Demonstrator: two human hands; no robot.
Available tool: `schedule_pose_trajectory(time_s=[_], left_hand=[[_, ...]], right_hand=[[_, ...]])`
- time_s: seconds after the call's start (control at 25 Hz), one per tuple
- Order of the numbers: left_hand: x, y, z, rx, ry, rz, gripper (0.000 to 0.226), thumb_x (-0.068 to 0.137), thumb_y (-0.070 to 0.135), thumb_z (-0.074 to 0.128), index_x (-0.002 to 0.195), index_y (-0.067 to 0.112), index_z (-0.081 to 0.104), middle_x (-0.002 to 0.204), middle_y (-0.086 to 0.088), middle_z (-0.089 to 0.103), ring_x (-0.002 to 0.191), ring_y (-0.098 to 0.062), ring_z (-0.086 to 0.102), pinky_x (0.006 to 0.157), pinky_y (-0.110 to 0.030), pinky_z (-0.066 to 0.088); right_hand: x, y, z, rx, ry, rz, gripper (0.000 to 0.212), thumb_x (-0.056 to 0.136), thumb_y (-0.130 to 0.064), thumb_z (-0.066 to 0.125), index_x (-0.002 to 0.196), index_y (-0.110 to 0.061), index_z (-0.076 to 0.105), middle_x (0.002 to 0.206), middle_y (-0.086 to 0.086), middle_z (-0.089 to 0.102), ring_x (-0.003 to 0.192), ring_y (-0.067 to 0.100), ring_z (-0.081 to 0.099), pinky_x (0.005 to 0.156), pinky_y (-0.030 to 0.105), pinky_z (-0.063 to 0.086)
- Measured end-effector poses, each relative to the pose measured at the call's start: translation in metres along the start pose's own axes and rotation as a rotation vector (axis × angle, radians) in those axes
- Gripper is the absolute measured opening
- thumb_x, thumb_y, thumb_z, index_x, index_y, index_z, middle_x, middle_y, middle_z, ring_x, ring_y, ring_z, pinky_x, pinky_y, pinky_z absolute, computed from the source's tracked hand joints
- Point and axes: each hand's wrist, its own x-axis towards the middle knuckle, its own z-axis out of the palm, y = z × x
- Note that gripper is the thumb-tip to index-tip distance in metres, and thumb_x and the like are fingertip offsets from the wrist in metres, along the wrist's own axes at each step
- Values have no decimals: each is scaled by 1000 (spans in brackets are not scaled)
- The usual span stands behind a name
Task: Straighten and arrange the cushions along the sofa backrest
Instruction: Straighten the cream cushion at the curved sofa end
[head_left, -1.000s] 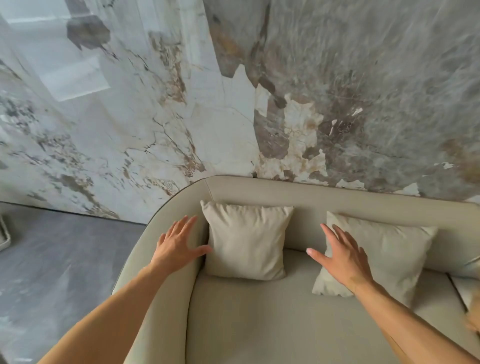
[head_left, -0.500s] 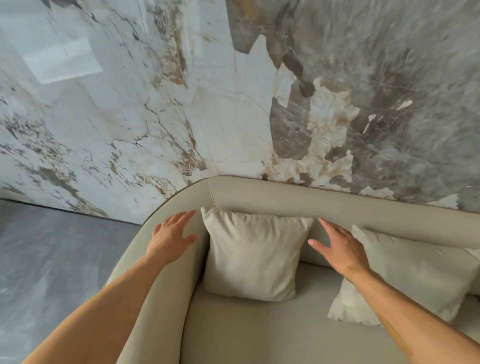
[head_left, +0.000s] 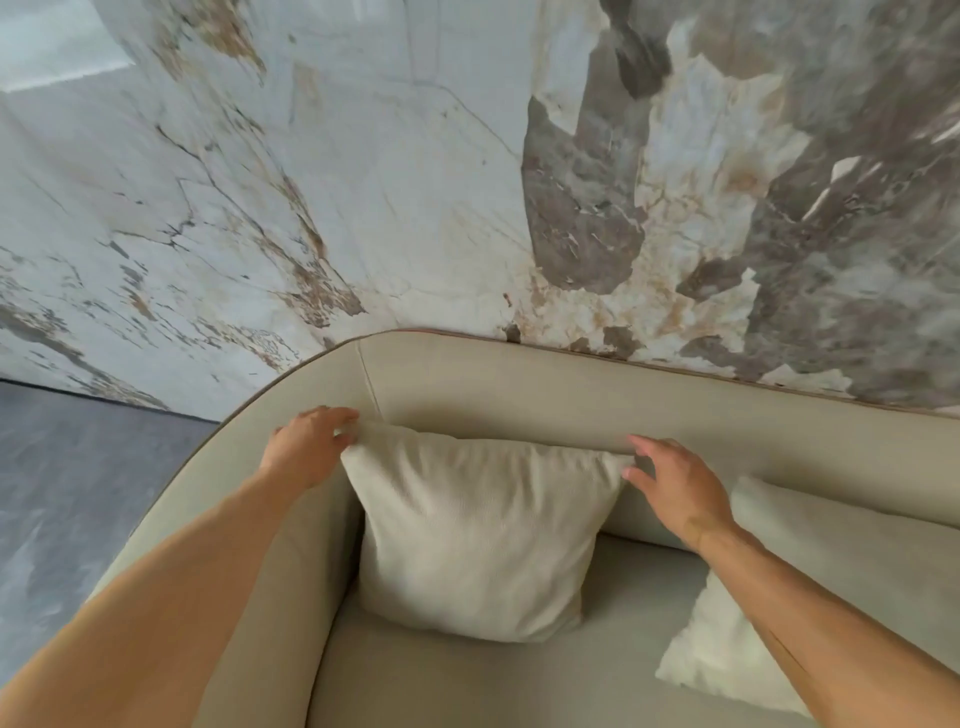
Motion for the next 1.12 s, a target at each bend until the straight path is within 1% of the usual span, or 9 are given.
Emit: schedule_pose_trajectory(time_s=[0.16, 0.24, 0.36, 0.48, 0.68, 0.84, 0.96, 1.08, 1.12], left_hand=[[12, -4, 1, -74, 4, 11, 23, 93, 34, 59, 113, 29, 68, 114, 1, 67, 107, -25, 60, 91, -42, 48], [10, -8, -1, -51, 8, 13, 14, 92, 31, 60, 103, 34, 69, 106, 2, 68, 103, -24, 59, 90, -43, 48], [10, -15, -6, -40, 14, 17, 22, 91, 36, 58, 82, 56, 56, 95, 5, 66, 95, -21, 59, 86, -44, 50], [20, -12, -3, -59, 40, -10, 25, 90, 39, 57, 74, 57, 53, 94, 5, 65, 88, -21, 60, 79, -43, 53], [-1, -4, 15, -166, 149, -16, 14, 94, 38, 54, 106, 36, 61, 103, 7, 65, 88, -17, 59, 74, -38, 53], [-58, -20, 54, -270, 315, -58, 25, 99, 36, 45, 121, 28, 54, 108, 6, 58, 88, -19, 59, 76, -39, 51], [-87, -52, 121, -181, 102, -84, 23, 95, 22, 54, 115, 17, 64, 106, -5, 68, 90, -27, 64, 78, -35, 48], [-79, -79, 195, -65, -317, -158, 40, 92, 19, 57, 131, 15, 56, 126, -11, 64, 110, -29, 61, 92, -33, 45], [-70, -86, 215, -56, -364, -174, 49, 90, 17, 58, 138, 14, 50, 134, -12, 58, 119, -30, 57, 99, -33, 43]], right_hand=[[16, 4, 3, 24, 0, 5, 18, 90, -31, 63, 107, -29, 70, 106, -2, 70, 99, 21, 64, 76, 32, 48], [16, 10, 0, 38, -8, 27, 7, 87, -34, 66, 84, -40, 69, 90, -5, 70, 86, 18, 64, 68, 30, 46], [17, 20, -11, 104, -16, 57, 18, 82, -36, 71, 68, -44, 63, 77, -10, 68, 75, 10, 62, 62, 26, 43], [24, 21, -21, 159, -8, 75, 23, 79, -29, 75, 65, -43, 63, 74, -12, 68, 77, 12, 65, 67, 29, 47], [6, 20, -8, 256, 26, 90, 5, 84, -37, 71, 89, -36, 68, 84, -15, 66, 85, 10, 62, 72, 29, 46], [-34, 41, 36, 430, -22, 286, 51, 82, -52, 67, 126, -30, 56, 109, -9, 66, 100, 11, 60, 91, 36, 45], [-59, 63, 104, 352, -281, 361, 66, 77, -42, 76, 136, -26, 51, 124, -3, 64, 109, 18, 60, 97, 38, 45], [-62, 76, 179, 247, -439, 382, 84, 73, -32, 83, 145, -20, 41, 141, 4, 54, 121, 24, 56, 100, 34, 43], [-59, 77, 201, 238, -448, 375, 87, 72, -30, 83, 147, -20, 39, 143, 5, 51, 123, 25, 55, 98, 33, 43]])
